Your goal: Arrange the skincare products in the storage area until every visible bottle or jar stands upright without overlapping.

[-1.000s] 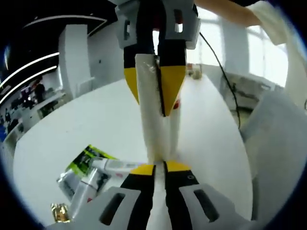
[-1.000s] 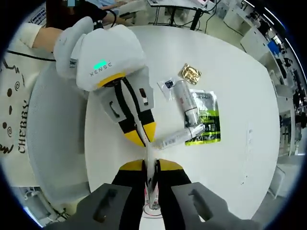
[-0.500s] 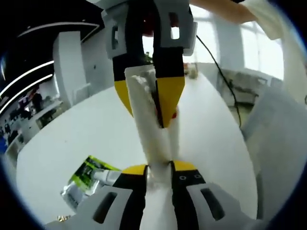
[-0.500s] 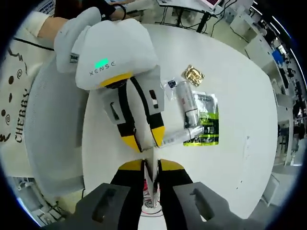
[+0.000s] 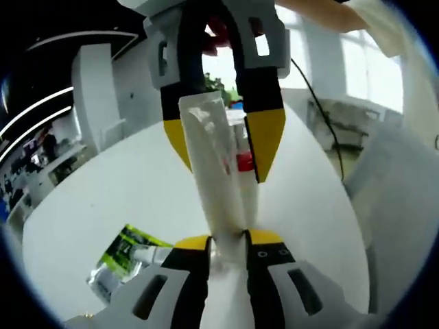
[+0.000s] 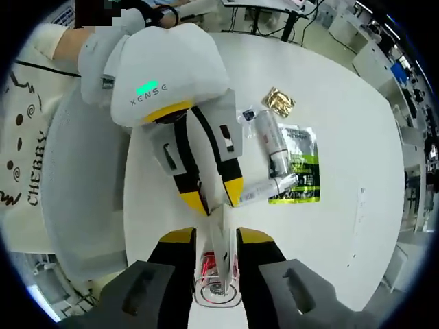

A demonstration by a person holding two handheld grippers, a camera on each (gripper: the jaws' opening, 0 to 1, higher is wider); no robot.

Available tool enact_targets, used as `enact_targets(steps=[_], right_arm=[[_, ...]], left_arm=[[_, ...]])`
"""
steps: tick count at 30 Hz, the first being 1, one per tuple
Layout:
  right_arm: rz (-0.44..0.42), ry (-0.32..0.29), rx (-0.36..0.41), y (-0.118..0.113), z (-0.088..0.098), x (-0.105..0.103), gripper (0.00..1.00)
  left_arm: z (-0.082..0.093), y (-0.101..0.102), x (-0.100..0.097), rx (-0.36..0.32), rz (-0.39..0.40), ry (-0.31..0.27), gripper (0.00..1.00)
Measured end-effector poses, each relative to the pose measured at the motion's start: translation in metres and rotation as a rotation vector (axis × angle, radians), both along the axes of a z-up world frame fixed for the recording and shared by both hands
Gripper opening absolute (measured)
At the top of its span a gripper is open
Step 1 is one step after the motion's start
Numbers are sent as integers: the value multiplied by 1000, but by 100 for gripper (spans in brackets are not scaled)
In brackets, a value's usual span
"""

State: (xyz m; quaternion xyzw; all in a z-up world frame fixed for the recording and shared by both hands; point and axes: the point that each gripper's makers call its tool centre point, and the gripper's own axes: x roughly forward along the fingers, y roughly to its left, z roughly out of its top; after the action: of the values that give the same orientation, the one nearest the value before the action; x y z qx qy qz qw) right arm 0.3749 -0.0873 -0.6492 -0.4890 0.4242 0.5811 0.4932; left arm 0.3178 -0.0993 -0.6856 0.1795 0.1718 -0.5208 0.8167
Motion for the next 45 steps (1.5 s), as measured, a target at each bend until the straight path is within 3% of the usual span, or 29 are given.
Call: enact_targets(steps=[2,5,6,7,8,11,13,15,24,30,34,37,40,45], right_arm=[[21,-36,23,4,3,7,21],[1,-10,40,7,3,3,17],[39,-12,49,0,8,-47,12],[34,-24,37,-5,9,-64,11],[6,-41,29,-7,10,-61,11],[-47,-20,18,-8,11,-62,11],[-39,-6,31,-6,11,-63,11],[-93,9,30,-7,11,-63,11],[-160,20,19,-9,11,-60,10],[-100,19,26,-7,10,-59,11],[-81,23,16,-9,8,-61,20],[-73,3,19,-9,9,-58,20],[-62,2,30,-2,10,-26,24],[-48,-26,37,1,11,-11,33]], left_arm=[[0,0,1,3,-4,-2,19],[0,-1,0,4,-10,-1,19],[0,-1,0,7,-13,-2,19],[-1,-2,0,8,-19,-1,19],[-1,-1,1,13,-18,-6,19],[-1,-2,1,18,-23,-4,20],[-1,-2,0,21,-27,-5,20],[-1,-2,0,22,-29,-4,20],[-1,-3,2,29,-51,2,20],[-1,-2,2,26,-49,2,20],[-1,-1,2,24,-45,0,19],[0,0,2,17,-39,2,19],[1,1,1,15,-38,5,20],[8,2,-3,11,-29,10,23]])
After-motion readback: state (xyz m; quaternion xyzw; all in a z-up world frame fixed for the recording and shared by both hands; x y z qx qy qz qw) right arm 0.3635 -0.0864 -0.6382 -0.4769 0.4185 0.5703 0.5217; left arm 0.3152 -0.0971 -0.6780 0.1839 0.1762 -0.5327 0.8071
